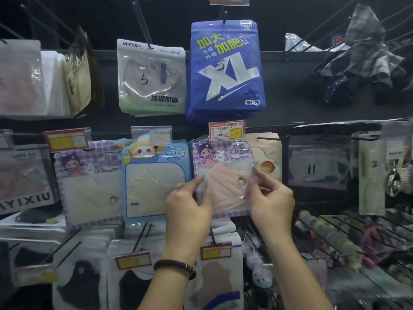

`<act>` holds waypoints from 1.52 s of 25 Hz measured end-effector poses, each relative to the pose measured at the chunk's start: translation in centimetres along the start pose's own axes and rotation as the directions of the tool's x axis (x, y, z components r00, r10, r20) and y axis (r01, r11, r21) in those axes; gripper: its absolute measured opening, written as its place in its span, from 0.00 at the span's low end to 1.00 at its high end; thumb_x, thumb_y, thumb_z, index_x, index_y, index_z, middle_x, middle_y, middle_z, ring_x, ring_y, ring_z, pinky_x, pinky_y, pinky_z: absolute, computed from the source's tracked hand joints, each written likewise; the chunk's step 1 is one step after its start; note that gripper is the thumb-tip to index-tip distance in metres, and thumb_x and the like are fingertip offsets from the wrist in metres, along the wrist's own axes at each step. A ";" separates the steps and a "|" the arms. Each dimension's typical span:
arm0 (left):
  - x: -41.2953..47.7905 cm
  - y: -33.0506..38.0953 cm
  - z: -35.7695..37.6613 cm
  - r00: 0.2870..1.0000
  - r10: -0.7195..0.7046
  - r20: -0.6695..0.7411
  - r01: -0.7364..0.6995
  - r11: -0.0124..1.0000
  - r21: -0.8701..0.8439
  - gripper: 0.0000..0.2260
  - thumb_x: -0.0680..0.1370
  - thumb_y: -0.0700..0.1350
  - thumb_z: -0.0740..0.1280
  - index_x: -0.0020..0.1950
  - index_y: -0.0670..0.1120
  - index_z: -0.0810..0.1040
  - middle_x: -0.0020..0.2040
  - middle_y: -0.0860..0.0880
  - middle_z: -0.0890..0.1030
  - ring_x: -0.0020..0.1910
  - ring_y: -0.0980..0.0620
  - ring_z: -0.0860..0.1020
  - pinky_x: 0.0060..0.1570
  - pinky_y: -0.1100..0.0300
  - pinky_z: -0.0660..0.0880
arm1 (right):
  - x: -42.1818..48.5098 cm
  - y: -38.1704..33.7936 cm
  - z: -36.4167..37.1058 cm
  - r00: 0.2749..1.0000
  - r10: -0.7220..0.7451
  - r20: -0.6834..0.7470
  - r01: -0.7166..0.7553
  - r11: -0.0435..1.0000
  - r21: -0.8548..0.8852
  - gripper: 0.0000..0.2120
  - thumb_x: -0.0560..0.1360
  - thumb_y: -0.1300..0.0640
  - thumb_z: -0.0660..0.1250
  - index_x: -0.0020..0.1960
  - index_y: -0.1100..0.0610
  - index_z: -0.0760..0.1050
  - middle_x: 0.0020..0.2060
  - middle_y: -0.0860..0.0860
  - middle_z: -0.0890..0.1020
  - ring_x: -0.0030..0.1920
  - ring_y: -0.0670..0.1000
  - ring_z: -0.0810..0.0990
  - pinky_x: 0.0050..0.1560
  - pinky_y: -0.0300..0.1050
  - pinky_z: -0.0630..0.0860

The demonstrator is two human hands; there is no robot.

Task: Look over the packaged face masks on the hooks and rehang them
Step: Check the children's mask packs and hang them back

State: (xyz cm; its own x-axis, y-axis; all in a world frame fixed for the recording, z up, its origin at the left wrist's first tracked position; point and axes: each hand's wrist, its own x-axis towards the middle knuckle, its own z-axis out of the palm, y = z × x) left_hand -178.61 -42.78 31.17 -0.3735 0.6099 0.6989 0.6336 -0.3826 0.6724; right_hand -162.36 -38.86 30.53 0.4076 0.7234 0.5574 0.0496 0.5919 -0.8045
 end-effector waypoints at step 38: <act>5.8 -15.4 -21.8 0.968 -0.234 0.095 0.214 0.960 0.182 0.39 0.80 0.52 0.74 0.86 0.47 0.59 0.85 0.47 0.62 0.81 0.47 0.67 0.80 0.51 0.65 | -16.0 -6.1 22.4 0.877 0.094 0.472 -0.026 0.989 -0.148 0.30 0.79 0.48 0.74 0.78 0.49 0.71 0.71 0.45 0.79 0.71 0.47 0.77 0.76 0.54 0.74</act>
State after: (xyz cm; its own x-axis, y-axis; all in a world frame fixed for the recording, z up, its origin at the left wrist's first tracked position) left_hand -205.31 -48.50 30.22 -0.4452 0.7458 0.4956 0.6511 -0.1103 0.7509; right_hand -189.57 -46.13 31.13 -0.0682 0.8574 0.5101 0.1730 0.5137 -0.8404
